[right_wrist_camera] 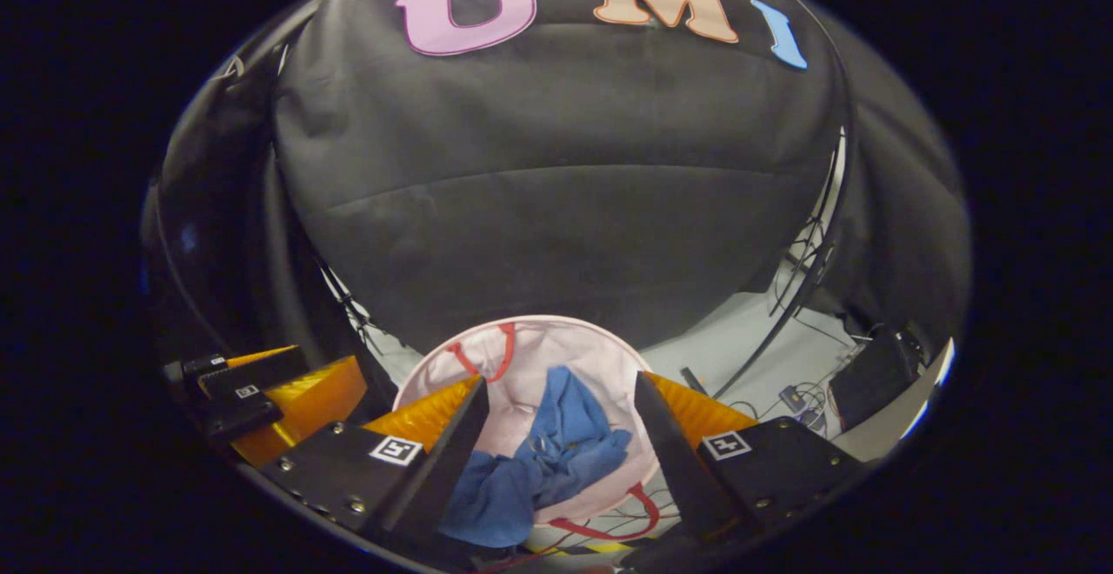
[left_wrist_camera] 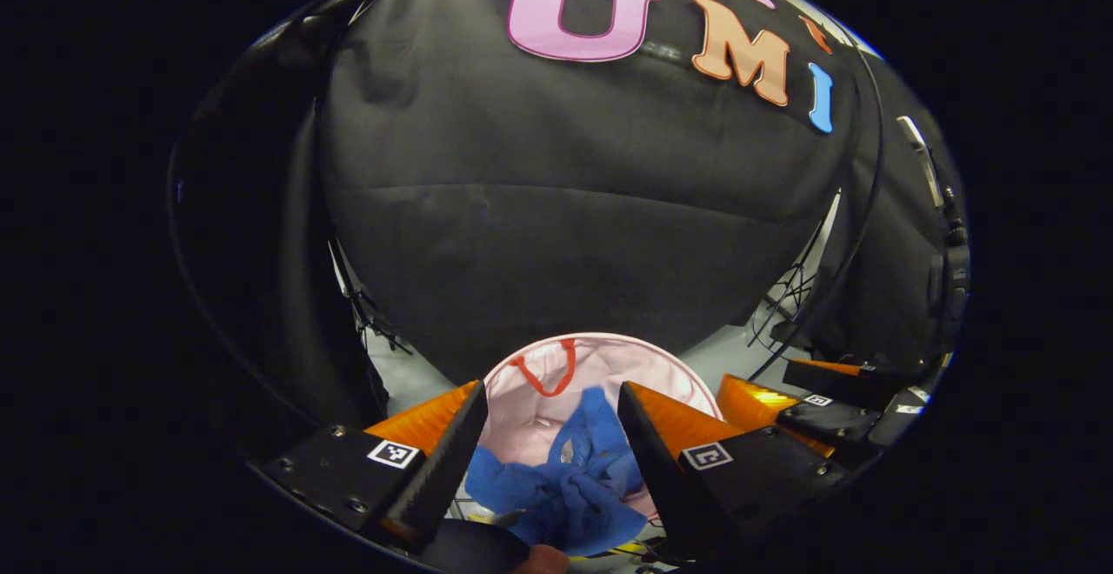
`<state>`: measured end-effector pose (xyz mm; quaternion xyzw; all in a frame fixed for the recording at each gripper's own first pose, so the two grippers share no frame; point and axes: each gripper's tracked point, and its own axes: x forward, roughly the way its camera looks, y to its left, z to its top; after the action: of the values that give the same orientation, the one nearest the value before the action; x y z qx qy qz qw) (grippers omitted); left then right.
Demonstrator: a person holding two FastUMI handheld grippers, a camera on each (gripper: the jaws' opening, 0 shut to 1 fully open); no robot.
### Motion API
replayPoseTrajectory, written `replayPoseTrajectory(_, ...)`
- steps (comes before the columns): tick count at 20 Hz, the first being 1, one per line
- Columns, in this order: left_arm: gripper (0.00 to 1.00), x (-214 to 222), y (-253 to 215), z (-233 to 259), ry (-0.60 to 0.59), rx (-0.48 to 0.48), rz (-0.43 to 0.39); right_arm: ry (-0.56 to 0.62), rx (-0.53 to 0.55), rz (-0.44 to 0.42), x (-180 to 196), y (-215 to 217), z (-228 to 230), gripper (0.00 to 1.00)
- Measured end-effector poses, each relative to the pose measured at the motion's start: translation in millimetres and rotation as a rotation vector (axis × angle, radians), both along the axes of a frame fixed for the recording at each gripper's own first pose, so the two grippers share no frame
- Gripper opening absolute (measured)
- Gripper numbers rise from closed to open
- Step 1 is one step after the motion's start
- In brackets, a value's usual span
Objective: Grasp the clothes on the hanger with both hands and then place them into the laundry hamper below.
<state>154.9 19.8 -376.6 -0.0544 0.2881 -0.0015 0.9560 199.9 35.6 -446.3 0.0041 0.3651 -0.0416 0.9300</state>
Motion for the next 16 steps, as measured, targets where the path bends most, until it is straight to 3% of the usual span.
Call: replayPoseTrajectory(16,0.94,-23.6,3.7,57.6,-0.087,0.046,-0.029,-0.106,0.025,-0.028,-21.9,-3.4,76.6,1.00)
